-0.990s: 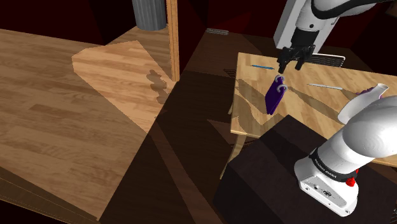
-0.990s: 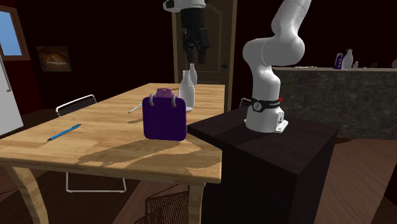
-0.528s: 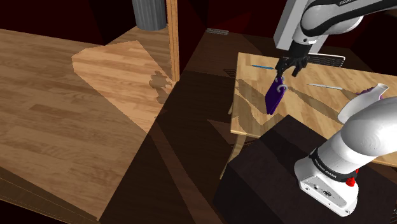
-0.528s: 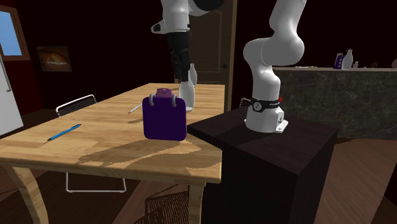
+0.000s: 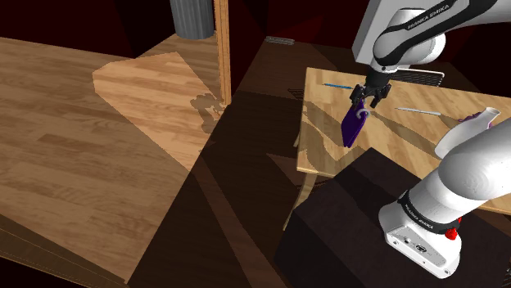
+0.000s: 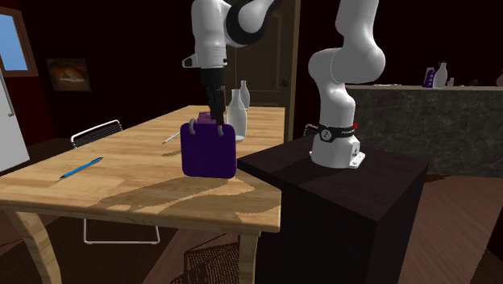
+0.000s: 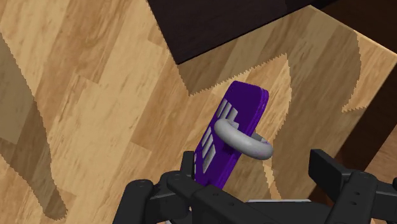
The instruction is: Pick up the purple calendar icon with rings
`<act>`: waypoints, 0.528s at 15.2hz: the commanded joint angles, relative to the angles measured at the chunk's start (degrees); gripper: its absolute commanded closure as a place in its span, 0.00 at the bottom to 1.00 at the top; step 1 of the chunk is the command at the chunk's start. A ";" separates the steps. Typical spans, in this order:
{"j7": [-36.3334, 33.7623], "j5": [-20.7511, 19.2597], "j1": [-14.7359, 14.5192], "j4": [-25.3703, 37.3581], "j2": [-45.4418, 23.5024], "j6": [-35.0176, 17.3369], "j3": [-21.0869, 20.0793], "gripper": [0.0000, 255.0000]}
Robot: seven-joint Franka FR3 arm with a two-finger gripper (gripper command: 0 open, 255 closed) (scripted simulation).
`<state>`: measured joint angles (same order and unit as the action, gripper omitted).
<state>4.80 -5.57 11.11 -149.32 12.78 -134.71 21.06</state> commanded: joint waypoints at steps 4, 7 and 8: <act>1.06 1.33 -0.45 -1.12 -3.65 -4.70 0.56 0.00; 1.24 1.51 -0.48 -1.24 -4.09 -5.24 0.64 1.00; 1.23 1.53 -0.50 -1.22 -4.12 -5.25 0.62 1.00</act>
<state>6.01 -4.06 10.61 -150.49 8.76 -139.88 21.66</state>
